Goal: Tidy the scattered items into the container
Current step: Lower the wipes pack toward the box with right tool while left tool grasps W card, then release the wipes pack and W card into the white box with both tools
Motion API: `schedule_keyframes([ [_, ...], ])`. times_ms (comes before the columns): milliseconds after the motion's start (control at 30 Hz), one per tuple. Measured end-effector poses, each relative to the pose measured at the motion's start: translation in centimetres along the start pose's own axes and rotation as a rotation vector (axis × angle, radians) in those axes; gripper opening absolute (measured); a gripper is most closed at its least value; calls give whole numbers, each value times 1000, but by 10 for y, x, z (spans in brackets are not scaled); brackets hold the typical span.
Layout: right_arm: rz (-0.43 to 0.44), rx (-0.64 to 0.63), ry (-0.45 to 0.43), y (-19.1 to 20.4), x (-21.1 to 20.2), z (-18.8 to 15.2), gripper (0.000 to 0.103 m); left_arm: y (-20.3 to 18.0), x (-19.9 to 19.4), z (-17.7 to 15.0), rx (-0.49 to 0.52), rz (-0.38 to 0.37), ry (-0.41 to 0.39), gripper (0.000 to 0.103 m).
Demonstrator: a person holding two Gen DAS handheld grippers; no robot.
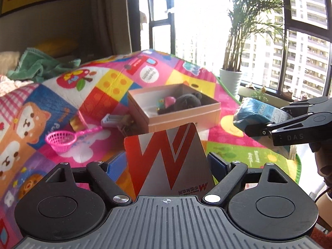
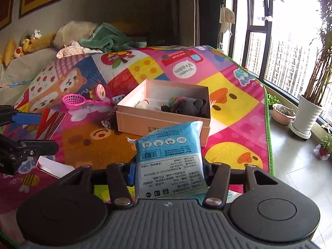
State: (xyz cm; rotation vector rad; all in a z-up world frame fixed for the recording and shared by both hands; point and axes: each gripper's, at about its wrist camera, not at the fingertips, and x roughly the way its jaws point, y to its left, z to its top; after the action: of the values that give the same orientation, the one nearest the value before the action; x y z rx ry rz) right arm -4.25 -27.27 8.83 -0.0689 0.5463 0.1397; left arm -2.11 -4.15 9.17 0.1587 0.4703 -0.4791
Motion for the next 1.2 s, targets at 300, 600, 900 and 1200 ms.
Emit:
schedule_keyframes([
  [300,42,31,-73,-23,-23,40,53,-2,-2,66,81,24,-121,88],
  [600,3,12,-154,-54,-4,98,53,9,95,154,81,30,-100,89],
  [900,-46,62,-131,-85,64,132,54,16,203,139,69,-111,93,95],
  [1200,63,132,-35,-66,131,144,53,71,149,40,-109,-110,122,101],
])
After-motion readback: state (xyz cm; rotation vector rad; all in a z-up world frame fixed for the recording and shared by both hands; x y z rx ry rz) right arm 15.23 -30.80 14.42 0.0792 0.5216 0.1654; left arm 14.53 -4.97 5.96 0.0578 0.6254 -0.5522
